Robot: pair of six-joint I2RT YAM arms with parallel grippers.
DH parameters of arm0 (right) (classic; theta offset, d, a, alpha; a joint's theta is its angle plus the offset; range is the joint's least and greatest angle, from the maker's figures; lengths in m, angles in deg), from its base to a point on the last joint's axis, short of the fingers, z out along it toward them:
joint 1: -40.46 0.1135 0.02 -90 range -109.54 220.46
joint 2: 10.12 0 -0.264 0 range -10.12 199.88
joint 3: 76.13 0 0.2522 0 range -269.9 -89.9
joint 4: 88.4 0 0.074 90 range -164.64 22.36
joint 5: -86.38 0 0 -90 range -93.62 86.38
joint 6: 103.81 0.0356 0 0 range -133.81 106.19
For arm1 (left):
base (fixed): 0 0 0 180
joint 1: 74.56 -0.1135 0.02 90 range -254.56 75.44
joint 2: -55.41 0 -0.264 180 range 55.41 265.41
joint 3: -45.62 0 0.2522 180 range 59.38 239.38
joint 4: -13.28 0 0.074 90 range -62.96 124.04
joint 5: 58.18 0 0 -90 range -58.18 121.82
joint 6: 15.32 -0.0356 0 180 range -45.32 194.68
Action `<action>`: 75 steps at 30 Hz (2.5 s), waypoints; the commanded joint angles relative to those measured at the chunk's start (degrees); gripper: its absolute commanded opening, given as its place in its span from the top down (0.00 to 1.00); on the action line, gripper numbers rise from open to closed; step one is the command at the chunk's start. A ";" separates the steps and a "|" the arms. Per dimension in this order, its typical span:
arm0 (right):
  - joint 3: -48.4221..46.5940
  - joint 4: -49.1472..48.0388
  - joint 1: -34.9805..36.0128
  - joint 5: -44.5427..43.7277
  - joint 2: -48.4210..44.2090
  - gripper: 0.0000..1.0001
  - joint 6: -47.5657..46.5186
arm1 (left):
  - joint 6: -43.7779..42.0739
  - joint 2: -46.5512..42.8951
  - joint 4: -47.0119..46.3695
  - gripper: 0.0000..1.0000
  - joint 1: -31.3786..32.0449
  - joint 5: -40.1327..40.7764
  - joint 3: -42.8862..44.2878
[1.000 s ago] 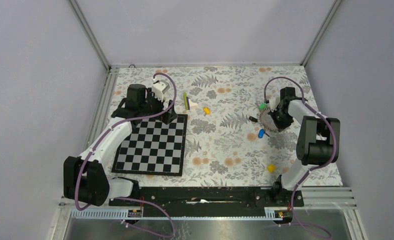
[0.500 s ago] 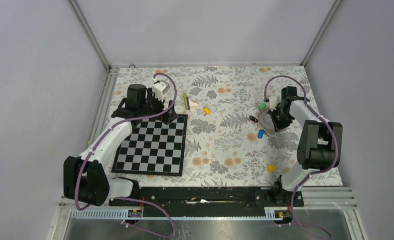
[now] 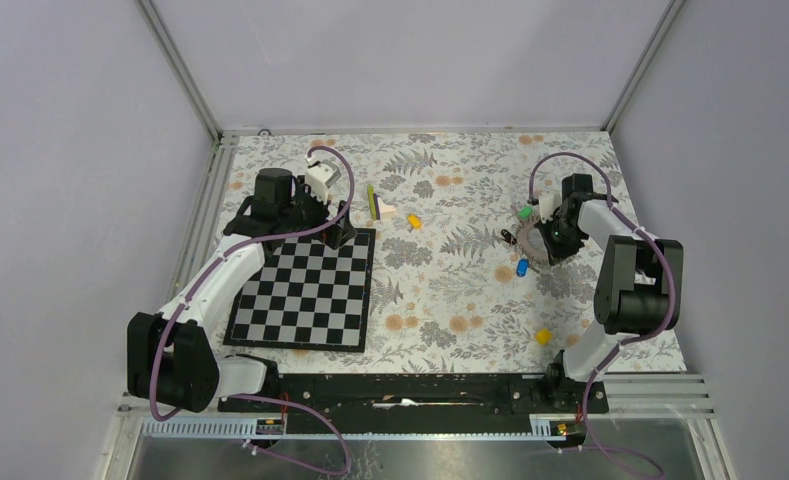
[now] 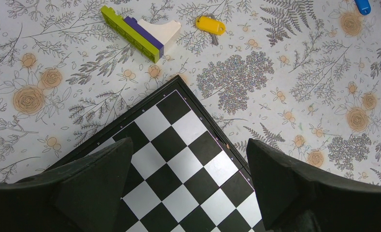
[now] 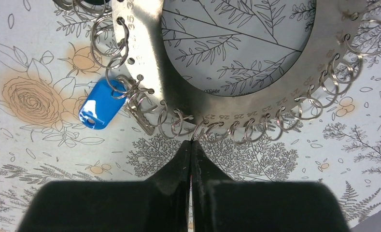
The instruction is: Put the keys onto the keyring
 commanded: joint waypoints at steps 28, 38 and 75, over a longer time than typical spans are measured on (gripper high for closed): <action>-0.50 -1.95 -0.26 -2.86 2.33 0.78 -0.26 | -0.96 -0.90 -1.11 0.01 0.32 -1.97 1.64; 0.38 -2.80 -0.26 -3.64 2.95 0.76 -0.77 | -1.05 -0.83 -1.08 0.01 0.32 -2.08 1.55; -0.82 -1.54 -0.26 0.76 2.01 0.98 -2.67 | -1.14 -0.59 -1.08 0.01 0.32 -2.32 1.46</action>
